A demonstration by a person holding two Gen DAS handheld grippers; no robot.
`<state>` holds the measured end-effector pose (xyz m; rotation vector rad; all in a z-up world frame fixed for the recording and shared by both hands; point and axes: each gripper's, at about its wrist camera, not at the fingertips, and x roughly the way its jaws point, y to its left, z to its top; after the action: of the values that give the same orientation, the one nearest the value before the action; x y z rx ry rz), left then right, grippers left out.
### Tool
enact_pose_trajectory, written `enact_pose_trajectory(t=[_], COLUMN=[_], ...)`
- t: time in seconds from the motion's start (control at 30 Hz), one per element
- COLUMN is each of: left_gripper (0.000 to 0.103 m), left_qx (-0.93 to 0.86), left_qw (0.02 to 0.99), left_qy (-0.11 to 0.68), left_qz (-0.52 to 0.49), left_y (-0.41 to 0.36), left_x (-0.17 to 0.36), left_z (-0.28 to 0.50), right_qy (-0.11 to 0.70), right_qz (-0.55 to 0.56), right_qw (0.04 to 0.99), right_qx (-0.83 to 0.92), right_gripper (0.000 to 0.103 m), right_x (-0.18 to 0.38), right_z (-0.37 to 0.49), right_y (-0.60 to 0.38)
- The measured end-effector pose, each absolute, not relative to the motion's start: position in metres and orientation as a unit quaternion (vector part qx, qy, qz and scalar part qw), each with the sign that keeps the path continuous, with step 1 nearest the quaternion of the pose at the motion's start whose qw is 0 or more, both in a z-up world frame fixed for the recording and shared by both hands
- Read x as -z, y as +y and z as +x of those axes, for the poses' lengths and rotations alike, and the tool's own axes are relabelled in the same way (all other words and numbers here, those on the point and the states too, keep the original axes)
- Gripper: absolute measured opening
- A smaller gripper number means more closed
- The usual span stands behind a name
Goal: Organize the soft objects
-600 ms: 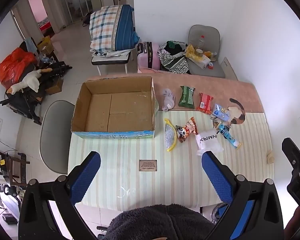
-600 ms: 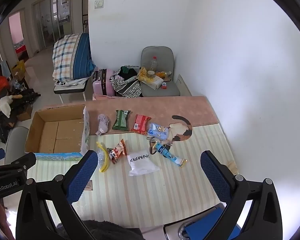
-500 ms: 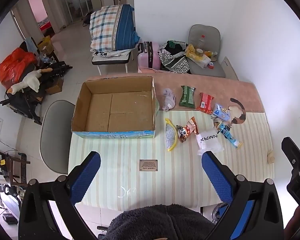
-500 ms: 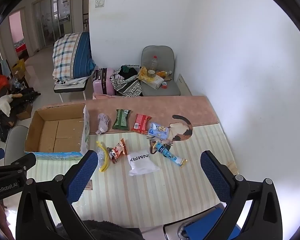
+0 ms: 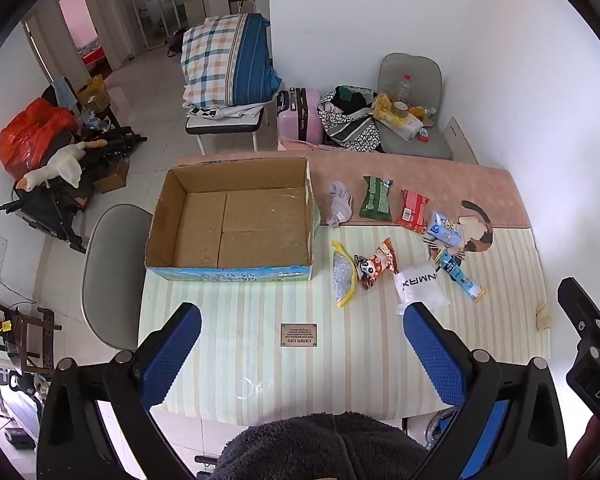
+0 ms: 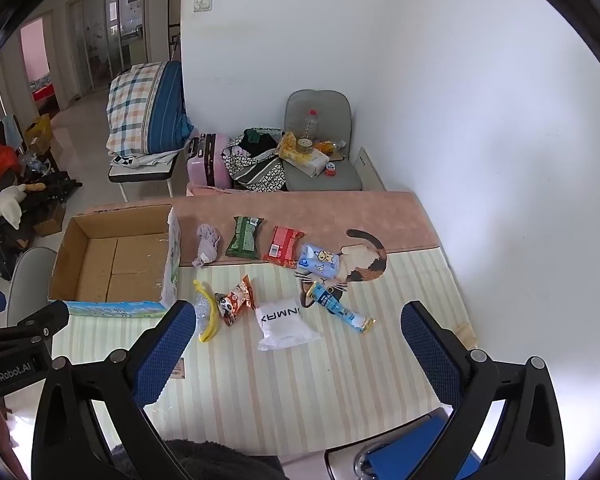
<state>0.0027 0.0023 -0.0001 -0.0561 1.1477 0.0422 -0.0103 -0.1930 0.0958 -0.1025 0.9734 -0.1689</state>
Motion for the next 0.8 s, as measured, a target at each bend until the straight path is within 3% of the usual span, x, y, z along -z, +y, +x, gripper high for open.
enact_pose_trajectory(t=[0.8], left_gripper=[0.103], left_qx=[-0.025], left_qw=[0.844], left_qy=[0.536], left_qz=[-0.022], left_y=[-0.004], left_x=[-0.007], left_z=[0.002], right_qy=[0.458], right_qz=[-0.055], right_qw=[0.883], right_qx=[0.083], right_gripper=[0.103], right_x=[-0.093], right_z=[0.000], right_y=[-0.195])
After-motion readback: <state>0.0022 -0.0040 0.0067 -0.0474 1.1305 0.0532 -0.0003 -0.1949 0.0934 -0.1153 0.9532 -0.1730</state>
